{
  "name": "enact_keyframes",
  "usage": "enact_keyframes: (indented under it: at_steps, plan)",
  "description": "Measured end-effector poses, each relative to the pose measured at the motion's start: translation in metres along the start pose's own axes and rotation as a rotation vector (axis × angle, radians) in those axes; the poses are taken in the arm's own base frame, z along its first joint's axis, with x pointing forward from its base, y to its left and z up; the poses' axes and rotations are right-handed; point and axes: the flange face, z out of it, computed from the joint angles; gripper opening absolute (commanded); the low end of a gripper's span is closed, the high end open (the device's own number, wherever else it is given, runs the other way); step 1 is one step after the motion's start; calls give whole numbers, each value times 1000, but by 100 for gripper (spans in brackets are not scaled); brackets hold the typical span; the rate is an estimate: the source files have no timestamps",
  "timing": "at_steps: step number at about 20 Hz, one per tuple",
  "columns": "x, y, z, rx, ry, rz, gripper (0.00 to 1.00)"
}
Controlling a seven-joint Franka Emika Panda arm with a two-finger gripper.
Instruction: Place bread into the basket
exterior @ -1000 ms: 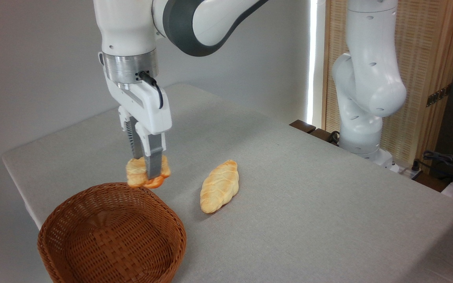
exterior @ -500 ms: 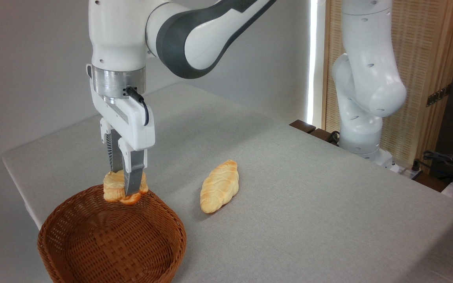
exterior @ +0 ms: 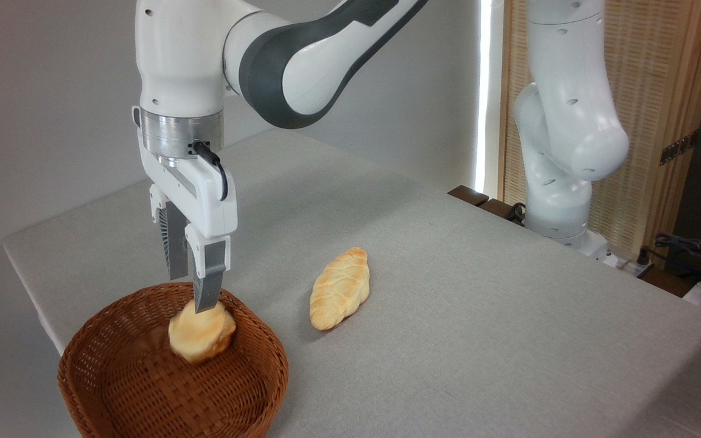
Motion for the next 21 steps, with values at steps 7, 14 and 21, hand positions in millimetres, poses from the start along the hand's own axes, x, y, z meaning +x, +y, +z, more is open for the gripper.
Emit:
enact_keyframes:
  at_steps: [7, 14, 21]
  plan:
    - [-1, 1, -2, -12, -9, -4, 100]
    - [-33, 11, -39, -143, -117, -24, 100]
    - [-46, 12, -55, -147, -157, -15, 100]
